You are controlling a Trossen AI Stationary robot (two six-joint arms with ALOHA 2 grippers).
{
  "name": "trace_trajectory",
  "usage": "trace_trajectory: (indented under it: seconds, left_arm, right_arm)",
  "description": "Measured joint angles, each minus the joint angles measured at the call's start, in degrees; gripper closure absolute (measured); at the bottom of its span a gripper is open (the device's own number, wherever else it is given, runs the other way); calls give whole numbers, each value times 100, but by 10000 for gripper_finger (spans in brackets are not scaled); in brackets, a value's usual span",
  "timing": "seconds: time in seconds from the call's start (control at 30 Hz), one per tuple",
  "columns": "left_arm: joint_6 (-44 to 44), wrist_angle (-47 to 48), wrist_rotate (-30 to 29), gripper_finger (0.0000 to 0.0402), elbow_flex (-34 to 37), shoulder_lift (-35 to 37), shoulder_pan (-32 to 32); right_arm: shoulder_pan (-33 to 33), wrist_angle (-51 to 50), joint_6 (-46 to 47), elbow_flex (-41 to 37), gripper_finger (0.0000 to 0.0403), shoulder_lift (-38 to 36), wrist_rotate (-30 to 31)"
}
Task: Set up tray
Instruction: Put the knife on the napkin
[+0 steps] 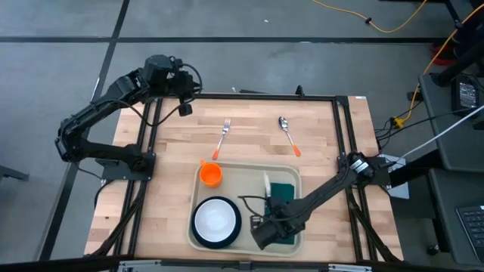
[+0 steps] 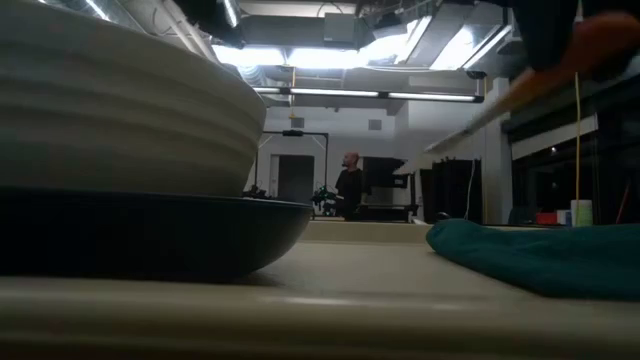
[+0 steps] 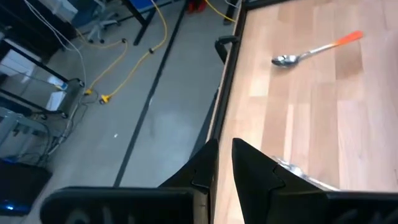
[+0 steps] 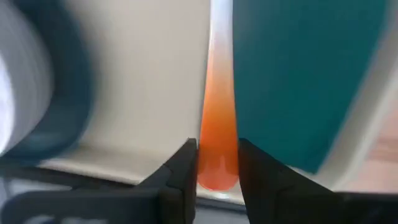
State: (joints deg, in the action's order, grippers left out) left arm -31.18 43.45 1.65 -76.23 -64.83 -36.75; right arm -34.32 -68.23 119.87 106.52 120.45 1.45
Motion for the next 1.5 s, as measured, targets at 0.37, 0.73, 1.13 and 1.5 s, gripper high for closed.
trace_trajectory:
  seconds: [0.37, 0.73, 1.13, 1.5]
  left_arm:
    - [-2, 341, -50, 368, 0, 0, -9]
    - [424, 323, -48, 370, 0, 0, -2]
    - [965, 474, -359, 373, 0, 0, -2]
    - [943, 612, -413, 375, 0, -12, -2]
  right_arm:
    - [-314, -1467, -26, 496, 307, -55, -151]
    - [-741, -769, 19, -1367, 307, -1129, -609]
    - [-514, 2218, 142, -3108, 307, -1391, -111]
    - [-521, 1680, 246, -2205, 307, -1362, 228]
